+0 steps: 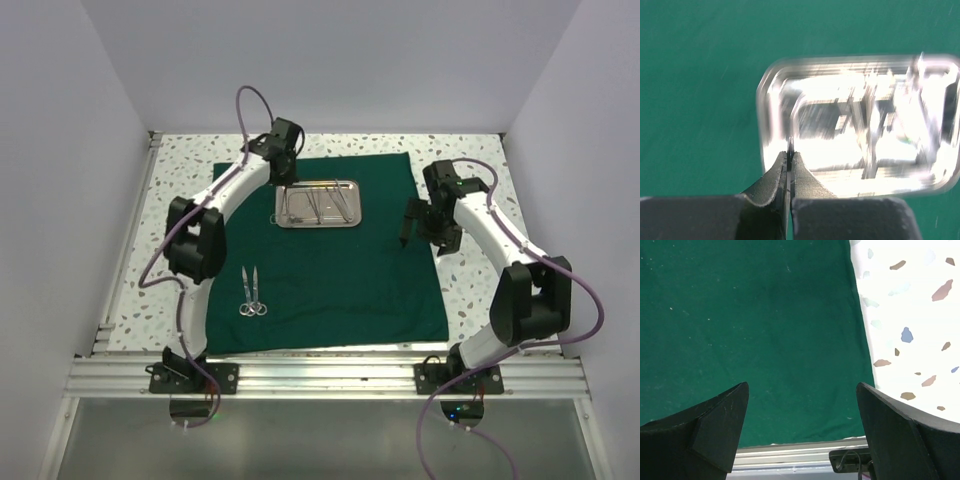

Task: Open and lay out the surgical kit
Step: Pick up the medical item from the container, then place the medical item in the surgical kit, then pick up the medical item from the container.

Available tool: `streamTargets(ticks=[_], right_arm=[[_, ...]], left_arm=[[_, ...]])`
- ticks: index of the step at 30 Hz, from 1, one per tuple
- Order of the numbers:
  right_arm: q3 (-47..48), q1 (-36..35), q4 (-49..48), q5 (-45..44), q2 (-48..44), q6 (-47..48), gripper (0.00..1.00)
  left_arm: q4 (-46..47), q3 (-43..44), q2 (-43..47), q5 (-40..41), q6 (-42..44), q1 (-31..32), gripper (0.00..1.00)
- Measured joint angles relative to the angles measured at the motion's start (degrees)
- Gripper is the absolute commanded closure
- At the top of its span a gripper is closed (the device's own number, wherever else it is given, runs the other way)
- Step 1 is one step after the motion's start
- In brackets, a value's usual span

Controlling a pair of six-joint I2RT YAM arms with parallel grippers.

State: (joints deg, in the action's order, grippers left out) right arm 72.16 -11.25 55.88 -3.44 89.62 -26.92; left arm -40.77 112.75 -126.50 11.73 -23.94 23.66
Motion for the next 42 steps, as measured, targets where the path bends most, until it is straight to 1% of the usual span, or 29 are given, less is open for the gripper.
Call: streamTargets(ticks=[4,7,10,12,14,17,20,26,29,30,33,35,37,39,42], right_arm=[[0.1,0.0,-1.0,0.7,0.7,0.1,0.07],[0.2,0.0,-1.8,1.5,1.0,0.2,0.07],[0.2,0.0,-2.3,1.7,1.1,0.3,0.08],[0.2,0.0,-2.7,2.0,1.1,0.4,0.08],[0.2,0.0,-2.9,2.9,1.1,0.4,0.08],[0.0,0.0,-3.3,3.4,1.1,0.4,0.08],[-0.4,0.0,-3.5,3.7,1.1,0.4,0.08],[-0.9,0.0,-4.0,4.2,1.1,0.4,0.08],[-1.4,0.0,-4.1,4.2,1.1,0.4,0.08],[-1.5,0.0,-4.1,4.2,1.1,0.4,0.08],[-1.8,0.0,-4.1,4.2,1.1,0.4,0.08],[-2.0,0.0,-4.1,4.1,1.1,0.4,0.08],[-2.2,0.0,-4.1,4.0,1.1,0.4,0.08],[-2.2,0.0,-4.0,4.0,1.1,0.4,0.08],[-2.2,0.0,-4.0,3.5,1.0,0.4,0.08]], left_arm=[[2.5,-18.2,14.8,1.3,-1.1,0.5,1.00],[4.3,-29.7,21.8,1.7,-2.4,1.3,1.00],[5.3,-40.0,25.4,1.9,-3.7,2.4,1.00],[5.5,-45.2,26.3,1.8,-4.5,3.0,1.00],[5.6,-49.1,26.9,1.8,-5.3,3.3,1.00],[5.8,-52.7,28.4,1.8,-6.2,3.4,1.00],[6.1,-54.2,30.7,1.8,-7.0,3.4,1.00],[7.0,-54.5,33.6,1.8,-8.1,3.7,1.00],[7.0,-54.5,34.0,1.7,-8.3,4.2,0.85],[7.0,-54.5,34.0,1.7,-8.4,4.3,0.76],[6.8,-54.5,34.0,1.8,-8.4,4.5,0.63],[6.5,-54.1,33.9,1.8,-8.3,4.5,0.59],[5.4,-52.1,33.4,1.9,-8.2,4.5,0.59],[4.8,-48.2,31.7,1.9,-8.0,4.5,0.59],[4.9,-40.0,27.4,1.9,-7.4,4.5,0.59]])
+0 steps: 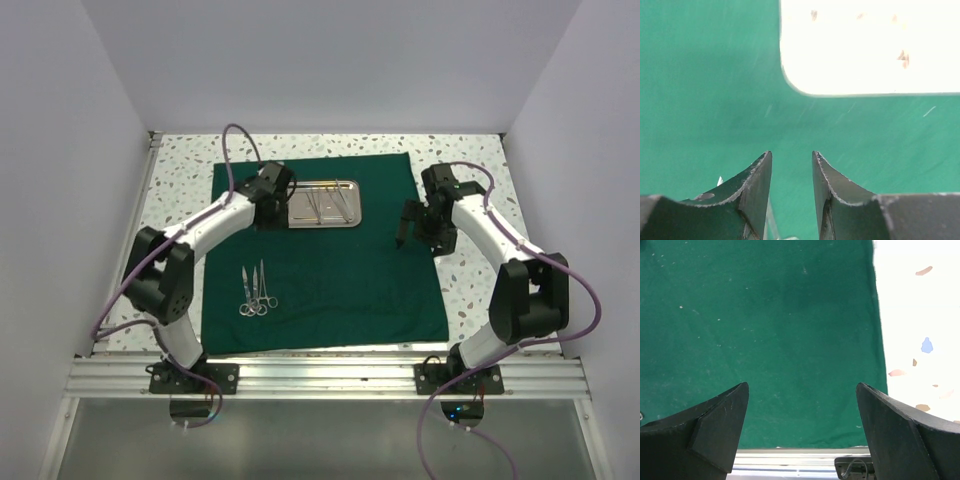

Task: Open and lay out the surgical kit
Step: Pick up the medical item from the container.

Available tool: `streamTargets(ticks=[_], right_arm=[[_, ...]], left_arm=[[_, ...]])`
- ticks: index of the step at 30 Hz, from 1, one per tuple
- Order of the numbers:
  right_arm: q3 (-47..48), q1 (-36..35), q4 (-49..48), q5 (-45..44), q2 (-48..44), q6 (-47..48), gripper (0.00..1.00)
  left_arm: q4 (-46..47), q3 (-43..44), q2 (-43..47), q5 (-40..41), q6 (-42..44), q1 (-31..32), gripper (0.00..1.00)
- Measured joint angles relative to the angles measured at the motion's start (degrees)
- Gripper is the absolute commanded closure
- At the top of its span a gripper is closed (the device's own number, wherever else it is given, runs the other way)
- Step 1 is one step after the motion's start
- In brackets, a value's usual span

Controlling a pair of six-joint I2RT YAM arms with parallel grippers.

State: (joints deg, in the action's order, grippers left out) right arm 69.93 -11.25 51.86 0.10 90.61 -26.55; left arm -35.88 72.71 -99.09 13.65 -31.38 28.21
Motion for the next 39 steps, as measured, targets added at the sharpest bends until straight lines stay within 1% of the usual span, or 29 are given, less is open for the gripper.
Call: streamTargets(ticks=[4,6,11,16,20,25,31,39], right_arm=[[0.0,0.0,0.2,-0.7,-0.6,0.0,0.08],[0.0,0.0,0.4,-1.0,-1.2,-0.1,0.08],[-0.6,0.0,0.9,-1.7,-3.9,-0.5,0.08],[-2.5,0.0,1.5,-2.4,-6.2,-0.9,0.07],[-3.1,0.0,2.4,-3.1,-6.3,-0.9,0.07],[-3.1,0.0,3.0,-3.9,-6.3,-0.9,0.07],[-2.0,0.0,3.3,-4.1,-4.5,-0.8,0.07],[-0.2,0.0,3.3,-4.2,-1.3,0.0,0.07]], left_arm=[[0.3,12.2,-8.6,-0.4,1.4,0.0,0.61],[0.3,17.8,-13.4,-1.0,2.2,0.0,0.64],[-0.8,31.1,-25.6,-2.6,3.7,0.0,0.66],[-2.9,40.9,-34.7,-4.0,4.4,0.0,0.66],[-4.1,46.7,-38.7,-4.8,4.6,0.0,0.66],[-4.4,49.5,-40.1,-4.8,4.6,0.0,0.67],[-5.3,49.6,-40.4,-3.3,4.7,0.0,0.69],[-5.6,49.5,-40.9,-1.9,5.0,0.0,0.69]])
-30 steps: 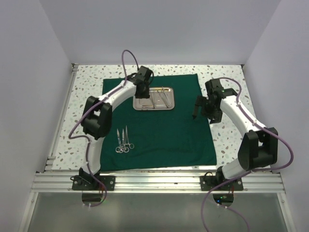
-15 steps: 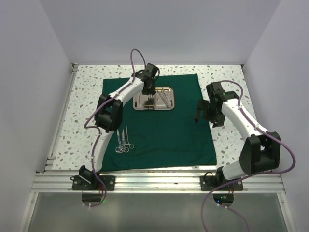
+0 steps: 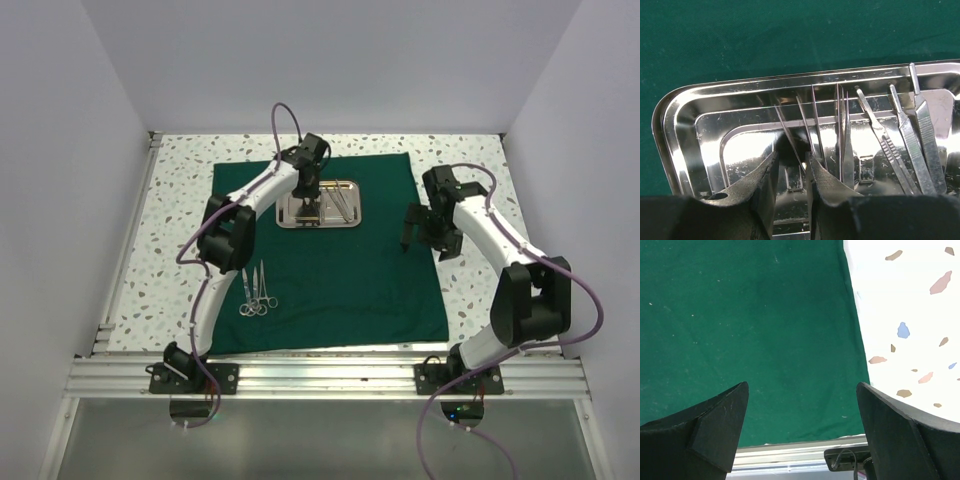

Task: Open and lay out the surgical kit
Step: Pick up the medical item from the container, then place the medical item in the surgical kit.

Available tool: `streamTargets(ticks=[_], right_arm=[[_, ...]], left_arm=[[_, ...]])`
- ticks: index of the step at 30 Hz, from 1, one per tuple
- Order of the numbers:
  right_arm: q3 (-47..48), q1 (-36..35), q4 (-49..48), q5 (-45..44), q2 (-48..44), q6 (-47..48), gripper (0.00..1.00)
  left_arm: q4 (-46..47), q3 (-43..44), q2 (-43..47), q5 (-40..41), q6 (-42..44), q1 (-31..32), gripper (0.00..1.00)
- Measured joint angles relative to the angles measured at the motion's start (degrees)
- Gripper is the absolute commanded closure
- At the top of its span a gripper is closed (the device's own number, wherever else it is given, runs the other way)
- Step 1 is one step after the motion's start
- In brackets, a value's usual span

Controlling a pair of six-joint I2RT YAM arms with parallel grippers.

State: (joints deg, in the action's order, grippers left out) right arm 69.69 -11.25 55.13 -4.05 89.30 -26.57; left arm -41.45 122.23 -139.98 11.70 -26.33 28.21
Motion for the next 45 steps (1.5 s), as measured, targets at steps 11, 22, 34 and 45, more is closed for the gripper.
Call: streamTargets(ticks=[11,22,34,45], right_arm=[[0.8,0.0,-0.3,0.1,1.9,0.8,0.07],[1.8,0.0,-0.7,0.4,3.1,1.2,0.07],[2.0,0.0,-1.8,2.1,3.1,1.1,0.07],[0.1,0.0,-3.9,4.3,3.1,1.0,0.08]], left_arm=[[-0.2,1.4,-1.6,2.4,1.0,0.0,0.94],[-0.5,1.8,-1.6,2.7,1.9,0.0,1.00],[-2.4,-19.6,17.9,1.7,-1.3,0.5,1.00],[3.0,-43.6,33.9,-0.7,-10.2,6.4,1.00]])
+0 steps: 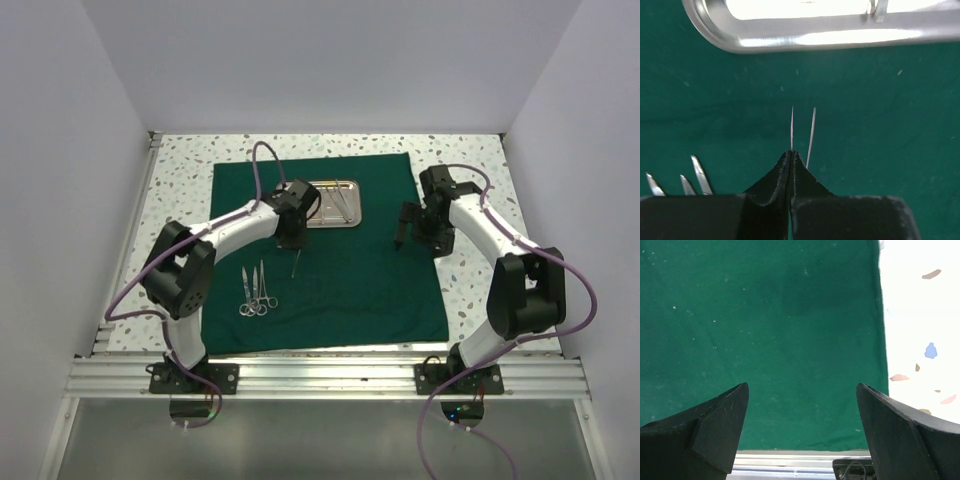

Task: Open and lay out the surgical kit
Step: Place the medical item in the surgical kit, then pick up the medical item from the container.

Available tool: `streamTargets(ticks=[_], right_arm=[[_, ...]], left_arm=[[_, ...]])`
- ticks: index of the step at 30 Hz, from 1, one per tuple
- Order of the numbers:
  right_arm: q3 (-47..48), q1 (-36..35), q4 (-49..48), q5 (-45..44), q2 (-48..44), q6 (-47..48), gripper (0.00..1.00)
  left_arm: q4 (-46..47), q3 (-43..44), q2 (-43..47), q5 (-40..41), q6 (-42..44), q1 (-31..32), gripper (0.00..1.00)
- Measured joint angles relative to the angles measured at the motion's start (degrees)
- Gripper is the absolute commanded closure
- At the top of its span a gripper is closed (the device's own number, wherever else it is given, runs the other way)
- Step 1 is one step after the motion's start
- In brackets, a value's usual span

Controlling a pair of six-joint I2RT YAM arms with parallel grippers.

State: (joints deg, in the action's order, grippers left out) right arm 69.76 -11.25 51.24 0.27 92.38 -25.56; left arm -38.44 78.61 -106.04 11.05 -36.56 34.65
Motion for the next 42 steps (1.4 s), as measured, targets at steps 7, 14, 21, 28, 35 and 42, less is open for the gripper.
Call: streamTargets(ticks=[7,14,21,28,35,42], right_arm=[[-2.1,0.0,-1.1,1.0,-0.3,-0.3,0.08],[-4.7,0.0,-1.5,1.3,-2.0,-0.3,0.08],[-5.9,0.0,-1.8,1.4,-2.4,-0.3,0.08],[-5.8,0.0,-1.8,1.2,-2.4,-0.3,0.08],[-3.7,0.0,-1.3,0.7,-2.3,-0.3,0.08],[-3.3,0.0,-0.7,0.2,-2.4,-0.5,0.08]], left_arm=[[2.1,-6.6,0.0,-1.3,-4.0,3.6,1.00],[3.5,-8.2,0.1,-1.7,-7.0,5.8,1.00],[3.6,-9.1,0.5,-2.5,-8.8,7.3,0.79],[2.6,-8.1,0.9,-3.1,-8.9,7.3,0.50],[-2.1,4.6,-0.1,0.3,-5.3,6.5,0.56],[-2.5,19.2,-8.4,0.8,-0.4,-0.2,0.59]])
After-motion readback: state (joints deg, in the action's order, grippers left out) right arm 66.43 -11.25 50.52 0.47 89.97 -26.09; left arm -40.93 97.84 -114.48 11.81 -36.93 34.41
